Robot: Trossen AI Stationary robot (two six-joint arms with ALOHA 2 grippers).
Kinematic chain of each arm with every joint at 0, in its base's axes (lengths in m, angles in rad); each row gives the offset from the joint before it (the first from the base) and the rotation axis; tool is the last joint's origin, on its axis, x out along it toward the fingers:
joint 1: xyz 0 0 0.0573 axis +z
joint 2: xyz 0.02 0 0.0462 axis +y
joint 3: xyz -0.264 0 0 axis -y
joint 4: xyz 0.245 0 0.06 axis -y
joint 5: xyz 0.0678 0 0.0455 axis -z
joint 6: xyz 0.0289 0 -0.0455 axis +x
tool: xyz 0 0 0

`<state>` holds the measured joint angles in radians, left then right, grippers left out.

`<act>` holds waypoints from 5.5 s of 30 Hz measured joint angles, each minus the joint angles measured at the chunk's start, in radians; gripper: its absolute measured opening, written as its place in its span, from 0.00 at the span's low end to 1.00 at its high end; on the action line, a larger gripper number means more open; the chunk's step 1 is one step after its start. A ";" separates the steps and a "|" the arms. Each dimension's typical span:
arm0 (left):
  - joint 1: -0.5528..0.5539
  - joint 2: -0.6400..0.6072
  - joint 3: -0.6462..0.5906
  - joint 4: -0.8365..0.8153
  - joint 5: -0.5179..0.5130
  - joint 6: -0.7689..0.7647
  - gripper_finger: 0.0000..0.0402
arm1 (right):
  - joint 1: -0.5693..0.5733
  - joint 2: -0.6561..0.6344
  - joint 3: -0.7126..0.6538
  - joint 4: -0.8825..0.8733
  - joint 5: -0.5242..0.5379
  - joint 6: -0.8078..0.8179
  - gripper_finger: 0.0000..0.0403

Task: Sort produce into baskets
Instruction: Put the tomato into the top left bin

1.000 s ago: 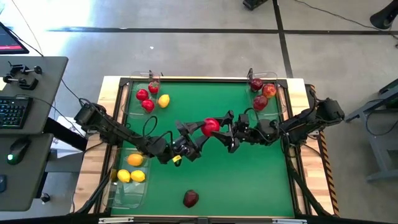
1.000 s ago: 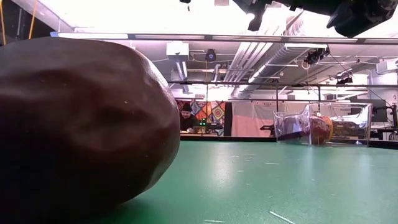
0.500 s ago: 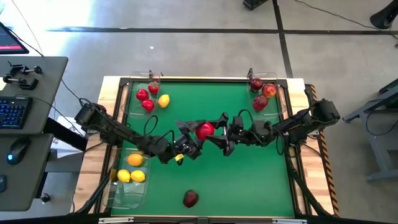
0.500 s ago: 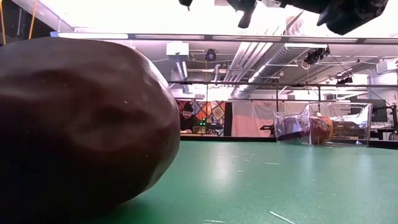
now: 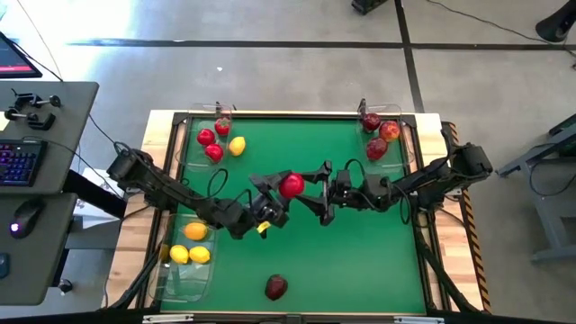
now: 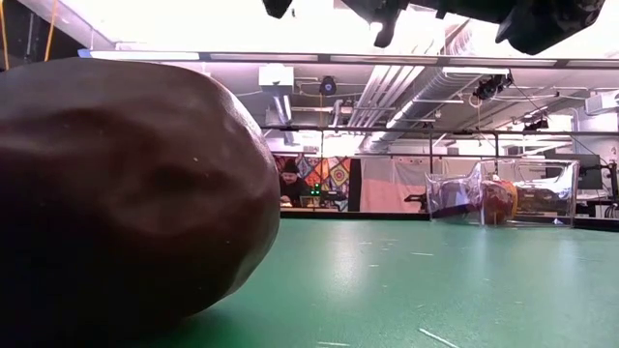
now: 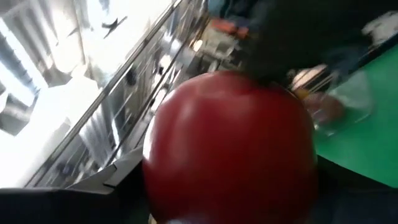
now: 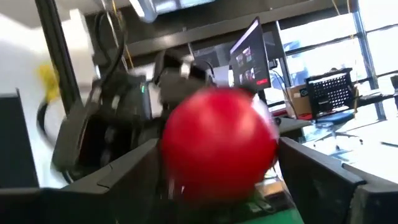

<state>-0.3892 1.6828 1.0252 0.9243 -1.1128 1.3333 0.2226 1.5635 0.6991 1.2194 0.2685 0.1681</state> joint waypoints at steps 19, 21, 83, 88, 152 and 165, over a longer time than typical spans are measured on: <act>0.113 -0.389 -0.109 -0.718 -0.174 -0.598 0.67 | -0.004 -0.189 -0.023 -0.421 0.195 -0.083 0.76; 0.153 -0.457 -0.110 -0.928 -0.146 -0.782 0.67 | -0.013 -0.189 -0.023 -0.434 0.195 -0.078 0.76; 1.291 -0.405 -0.101 -2.117 0.894 -1.205 0.71 | -0.040 -0.190 -0.023 -0.491 0.196 -0.056 0.76; 1.275 -0.405 -0.101 -2.100 0.867 -1.214 0.71 | -0.039 -0.190 -0.023 -0.491 0.196 -0.057 0.76; 1.285 -0.405 -0.101 -2.078 1.242 -1.172 0.72 | -0.040 -0.190 -0.022 -0.498 0.196 -0.083 0.76; 1.287 -0.405 -0.101 -2.087 1.171 -1.153 0.69 | -0.040 -0.190 -0.022 -0.498 0.196 -0.082 0.76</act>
<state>0.8974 1.2774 0.9237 -1.1630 0.0583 0.1805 0.1830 1.3735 0.6773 0.7212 0.4648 0.0861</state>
